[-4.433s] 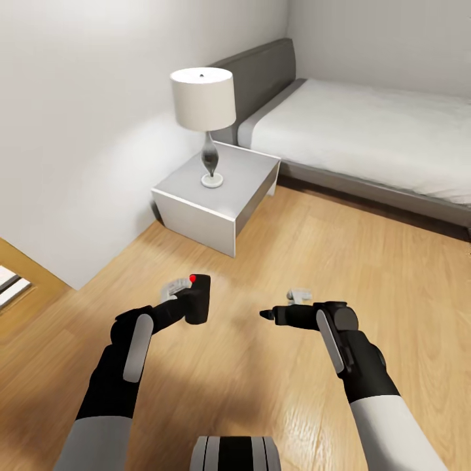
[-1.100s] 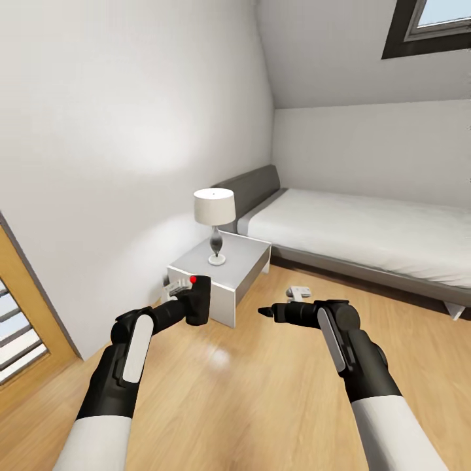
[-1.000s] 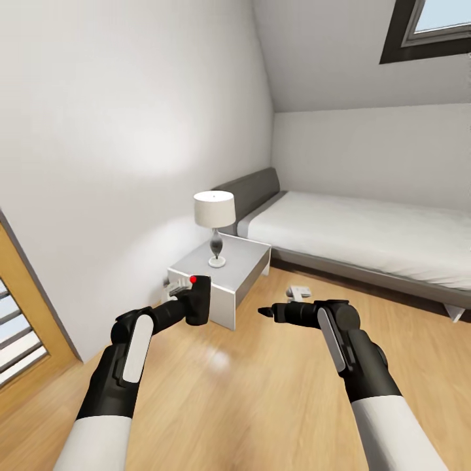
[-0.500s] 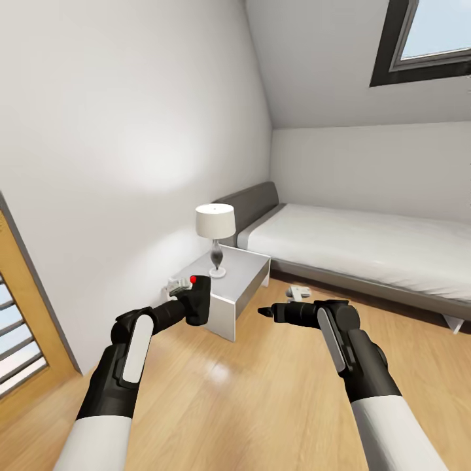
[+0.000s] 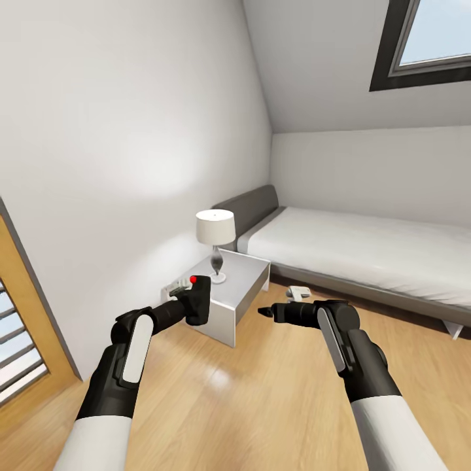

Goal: Attach the digital camera to the camera tripod in the bedroom.

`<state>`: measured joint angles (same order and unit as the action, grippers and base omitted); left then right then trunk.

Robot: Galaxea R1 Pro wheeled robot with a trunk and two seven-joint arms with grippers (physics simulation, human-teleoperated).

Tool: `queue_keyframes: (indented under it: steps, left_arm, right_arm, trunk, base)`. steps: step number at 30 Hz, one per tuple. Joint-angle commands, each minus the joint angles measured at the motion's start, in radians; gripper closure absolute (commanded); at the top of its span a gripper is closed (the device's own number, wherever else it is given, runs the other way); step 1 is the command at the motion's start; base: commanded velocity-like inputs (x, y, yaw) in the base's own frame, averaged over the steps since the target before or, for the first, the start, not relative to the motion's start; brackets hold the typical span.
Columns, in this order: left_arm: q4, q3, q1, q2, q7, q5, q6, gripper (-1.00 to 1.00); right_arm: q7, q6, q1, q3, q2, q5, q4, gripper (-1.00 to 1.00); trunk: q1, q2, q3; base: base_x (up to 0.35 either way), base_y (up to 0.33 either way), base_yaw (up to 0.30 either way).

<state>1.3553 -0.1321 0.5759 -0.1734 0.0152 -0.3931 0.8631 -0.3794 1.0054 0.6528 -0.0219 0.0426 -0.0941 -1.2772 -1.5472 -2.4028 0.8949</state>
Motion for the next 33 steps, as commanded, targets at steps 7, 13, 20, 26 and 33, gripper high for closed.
queue_keyframes:
  steps: [7,13,20,26,33]
  left_arm:
    - [0.001,-0.003,0.001,-0.001,0.002,-0.003,0.005,1.00]
    - [0.001,-0.003,0.001,-0.001,0.002,-0.003,0.006,1.00]
    - [0.001,-0.003,0.001,-0.001,0.002,-0.003,0.005,1.00]
    - [0.001,-0.003,0.001,-0.001,0.002,-0.001,0.005,1.00]
    - [0.001,-0.003,0.001,-0.001,0.002,-0.001,0.005,1.00]
  right_arm:
    - [0.005,0.005,0.001,0.000,0.000,-0.009,-0.001,-1.00]
    - [0.005,0.007,0.001,-0.001,0.000,-0.009,0.001,-1.00]
    - [0.005,0.012,0.001,-0.001,0.000,-0.009,0.001,-1.00]
    - [0.005,0.013,0.001,-0.001,0.000,-0.008,0.002,-1.00]
    - [0.005,0.009,0.001,-0.001,0.000,-0.009,0.001,-1.00]
  trunk:
    - [0.027,0.049,-0.021]
    - [0.050,0.091,-0.040]
    - [0.077,0.140,-0.062]
    - [0.100,0.182,-0.080]
    - [0.127,0.231,-0.102]
  base:
    - [0.000,0.000,0.000]
    - [0.000,0.000,0.000]
    - [0.000,0.000,0.000]
    - [0.000,0.000,0.000]
    - [0.000,0.000,0.000]
